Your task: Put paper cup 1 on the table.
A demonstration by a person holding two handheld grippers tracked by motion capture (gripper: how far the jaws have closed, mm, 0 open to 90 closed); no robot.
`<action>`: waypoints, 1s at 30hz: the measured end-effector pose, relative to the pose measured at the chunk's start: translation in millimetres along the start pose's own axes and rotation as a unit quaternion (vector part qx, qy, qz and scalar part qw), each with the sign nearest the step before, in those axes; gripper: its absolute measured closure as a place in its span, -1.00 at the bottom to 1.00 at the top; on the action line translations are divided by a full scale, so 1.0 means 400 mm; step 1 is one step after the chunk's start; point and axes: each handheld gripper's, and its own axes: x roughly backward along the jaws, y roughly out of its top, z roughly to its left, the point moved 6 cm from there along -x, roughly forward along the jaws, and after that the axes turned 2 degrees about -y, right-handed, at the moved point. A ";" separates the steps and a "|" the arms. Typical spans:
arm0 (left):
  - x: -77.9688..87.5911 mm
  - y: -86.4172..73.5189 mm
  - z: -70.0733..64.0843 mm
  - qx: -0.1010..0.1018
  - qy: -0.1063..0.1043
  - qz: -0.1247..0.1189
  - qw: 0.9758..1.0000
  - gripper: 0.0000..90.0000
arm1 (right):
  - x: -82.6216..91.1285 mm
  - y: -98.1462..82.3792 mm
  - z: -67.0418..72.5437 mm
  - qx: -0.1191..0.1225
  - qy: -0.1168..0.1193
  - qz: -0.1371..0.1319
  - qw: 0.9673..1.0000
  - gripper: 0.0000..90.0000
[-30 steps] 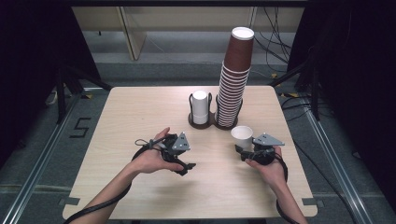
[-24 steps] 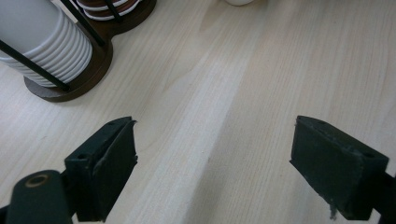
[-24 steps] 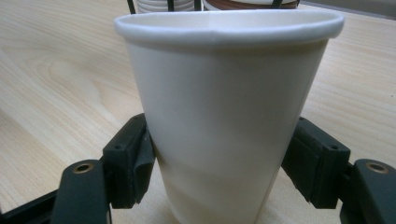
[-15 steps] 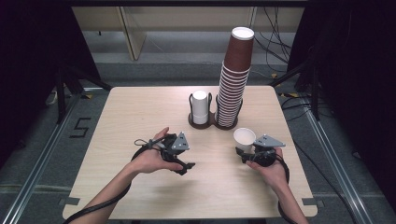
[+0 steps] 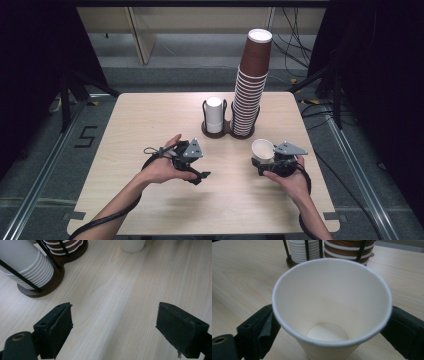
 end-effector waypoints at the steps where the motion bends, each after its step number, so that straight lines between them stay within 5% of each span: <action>1: 0.000 0.003 0.002 0.000 0.001 -0.001 1.000 -0.72 | 0.004 0.004 -0.001 -0.001 0.003 0.001 1.000 -0.92; 4: -0.005 0.017 0.007 0.007 0.000 -0.013 1.000 -0.73 | 0.009 0.017 -0.005 -0.003 0.005 -0.006 1.000 -0.99; 5: -0.006 0.020 0.008 0.010 0.001 -0.016 1.000 -0.73 | 0.012 0.019 0.001 -0.022 0.002 -0.006 1.000 -0.99; 9: -0.003 0.036 0.015 0.012 0.004 -0.026 1.000 -0.75 | 0.022 0.036 -0.009 0.002 -0.005 -0.023 1.000 -0.99; 10: -0.001 0.039 0.018 0.014 0.003 -0.028 1.000 -0.75 | 0.028 0.034 0.000 -0.022 -0.001 -0.006 1.000 -0.99; 11: 0.002 0.043 0.021 0.014 0.005 -0.031 0.999 -0.75 | 0.025 0.042 -0.006 -0.006 -0.001 -0.021 1.000 -0.99; 15: 0.011 0.060 0.037 0.023 0.013 -0.045 0.999 -0.75 | 0.032 0.062 -0.001 -0.017 0.000 -0.025 1.000 -0.99; 21: 0.022 0.097 0.056 0.026 0.024 -0.061 0.998 -0.74 | 0.032 0.107 -0.010 0.005 -0.013 -0.047 0.999 -0.99; 30: 0.038 0.188 0.083 0.031 0.046 -0.103 0.993 -0.72 | 0.039 0.192 -0.015 0.014 -0.013 -0.068 0.997 -0.99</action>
